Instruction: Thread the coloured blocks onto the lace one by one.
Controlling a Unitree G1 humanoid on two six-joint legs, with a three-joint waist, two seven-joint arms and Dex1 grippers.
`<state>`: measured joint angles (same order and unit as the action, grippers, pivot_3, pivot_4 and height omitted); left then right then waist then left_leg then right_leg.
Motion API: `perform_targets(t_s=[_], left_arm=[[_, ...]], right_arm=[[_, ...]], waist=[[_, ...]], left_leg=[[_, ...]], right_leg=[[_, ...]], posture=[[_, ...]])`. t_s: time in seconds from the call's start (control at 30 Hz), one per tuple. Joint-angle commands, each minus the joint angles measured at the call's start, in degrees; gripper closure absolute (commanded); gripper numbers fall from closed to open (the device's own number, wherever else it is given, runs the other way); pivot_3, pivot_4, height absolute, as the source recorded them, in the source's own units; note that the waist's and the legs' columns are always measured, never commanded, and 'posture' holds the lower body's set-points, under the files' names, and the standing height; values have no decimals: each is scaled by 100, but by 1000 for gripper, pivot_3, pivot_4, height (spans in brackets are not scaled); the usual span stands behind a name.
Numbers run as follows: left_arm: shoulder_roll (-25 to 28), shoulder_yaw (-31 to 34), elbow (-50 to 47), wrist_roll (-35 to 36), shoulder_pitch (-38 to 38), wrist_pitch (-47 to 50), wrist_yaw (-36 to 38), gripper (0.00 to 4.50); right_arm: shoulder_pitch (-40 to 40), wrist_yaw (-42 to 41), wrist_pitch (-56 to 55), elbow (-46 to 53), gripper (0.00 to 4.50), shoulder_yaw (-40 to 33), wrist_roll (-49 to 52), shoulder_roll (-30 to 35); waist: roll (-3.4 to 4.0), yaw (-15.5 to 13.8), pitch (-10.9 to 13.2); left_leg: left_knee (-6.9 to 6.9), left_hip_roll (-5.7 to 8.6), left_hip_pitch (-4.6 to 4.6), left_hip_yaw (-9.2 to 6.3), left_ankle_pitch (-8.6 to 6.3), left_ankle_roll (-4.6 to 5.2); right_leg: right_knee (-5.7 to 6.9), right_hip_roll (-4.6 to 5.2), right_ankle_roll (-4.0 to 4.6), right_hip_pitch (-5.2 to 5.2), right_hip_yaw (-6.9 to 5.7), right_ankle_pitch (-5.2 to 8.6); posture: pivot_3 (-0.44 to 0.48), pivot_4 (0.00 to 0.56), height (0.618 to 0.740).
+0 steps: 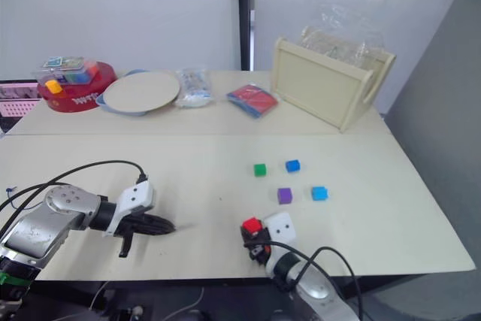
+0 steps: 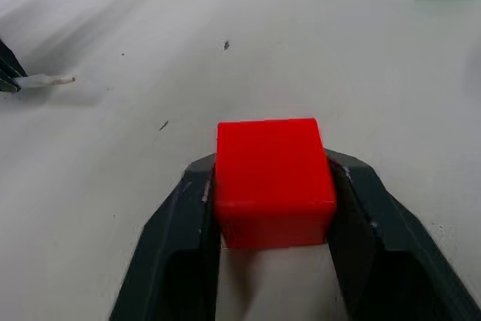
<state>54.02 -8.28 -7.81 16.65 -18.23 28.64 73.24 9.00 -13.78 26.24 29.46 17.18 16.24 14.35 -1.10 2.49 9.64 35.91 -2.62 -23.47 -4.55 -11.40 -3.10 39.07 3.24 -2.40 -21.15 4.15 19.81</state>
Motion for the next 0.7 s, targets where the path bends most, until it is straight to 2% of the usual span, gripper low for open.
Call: perform_targets(t_s=[0.03,0.17,0.33,0.43,0.57,0.7], left_arm=[[67,127,-151,26,28,-19,-30,4500],[69,199,-305,78,134,28,-99,4500],[122,253,-519,125,314,37,-127,4500],[153,280,-633,142,426,41,-149,4500],[203,347,-796,177,558,79,-173,4500],[265,420,-1047,242,723,154,-233,4500]], right_arm=[[1,-502,88,323,1296,-225,250,352],[-405,-1523,416,804,22,-645,870,1272],[-1291,-2876,456,421,22,-878,1275,2250],[-2146,-4302,-170,-452,22,-548,1033,2766],[-3347,-5783,-1020,-1773,22,87,556,2802],[-4042,-6536,-1946,-2985,22,494,18,2513]], waist=[[0,-3,1],[-2,-13,3],[-3,8,4],[-4,3,4],[-4,10,6],[-5,5,6]], left_leg=[[0,0,-1,0,0,0],[6,5,-5,0,0,0],[3,0,-2,-1,0,1],[5,2,-3,-1,0,1],[8,0,-1,0,0,1],[11,1,-6,0,0,1]], right_leg=[[0,0,0,0,0,0],[-1,5,0,1,0,0],[0,0,0,1,-2,0],[-1,0,0,2,-1,0],[-2,-1,1,2,-3,0],[-5,1,1,2,-3,-1]], posture=[[0,150,740],[0,150,740],[0,150,740],[0,150,740],[0,150,740],[0,150,740]])
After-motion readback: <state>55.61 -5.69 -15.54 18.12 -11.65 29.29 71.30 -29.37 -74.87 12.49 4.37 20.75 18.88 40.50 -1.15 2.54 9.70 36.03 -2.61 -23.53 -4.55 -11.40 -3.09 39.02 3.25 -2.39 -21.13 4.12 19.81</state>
